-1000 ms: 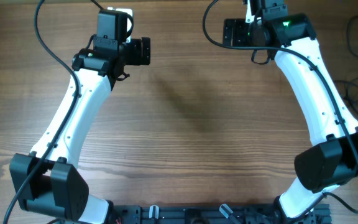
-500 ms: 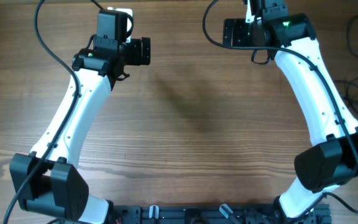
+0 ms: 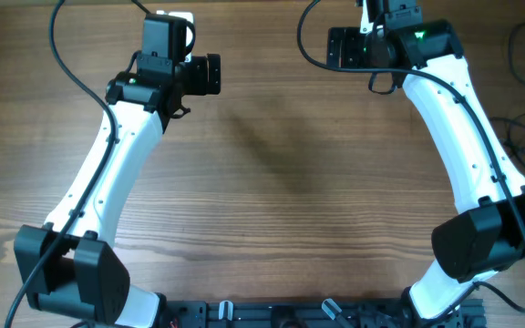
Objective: Untangle cables
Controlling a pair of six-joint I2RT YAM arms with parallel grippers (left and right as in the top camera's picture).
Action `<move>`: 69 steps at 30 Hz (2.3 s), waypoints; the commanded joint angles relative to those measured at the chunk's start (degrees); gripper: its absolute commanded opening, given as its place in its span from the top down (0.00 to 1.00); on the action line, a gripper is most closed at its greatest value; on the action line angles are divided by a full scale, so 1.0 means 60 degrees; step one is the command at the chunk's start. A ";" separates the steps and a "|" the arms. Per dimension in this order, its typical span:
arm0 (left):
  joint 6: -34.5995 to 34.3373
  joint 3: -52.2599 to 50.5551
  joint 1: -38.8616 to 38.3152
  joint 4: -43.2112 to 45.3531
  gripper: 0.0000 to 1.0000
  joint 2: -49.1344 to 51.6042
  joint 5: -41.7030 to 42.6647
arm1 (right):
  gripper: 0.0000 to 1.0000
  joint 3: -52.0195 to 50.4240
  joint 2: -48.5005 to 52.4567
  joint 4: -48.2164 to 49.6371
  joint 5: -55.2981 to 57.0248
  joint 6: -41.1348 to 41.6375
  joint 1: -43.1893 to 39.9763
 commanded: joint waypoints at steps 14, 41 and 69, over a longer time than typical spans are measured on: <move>-0.0987 -0.5719 0.0044 0.3206 0.00 -0.4331 -0.0124 | 0.00 -0.0073 0.0208 0.0026 -0.0120 -0.0135 0.0033; -0.2109 -1.2196 0.0867 0.2699 0.00 -1.3540 -0.0124 | 0.01 -0.0073 0.0204 0.0026 -0.0120 -0.0138 0.0029; -0.2317 -1.2477 0.1483 0.1931 0.00 -1.5839 -0.0080 | 0.00 -0.0073 0.0208 0.0026 -0.0120 -0.0135 0.0033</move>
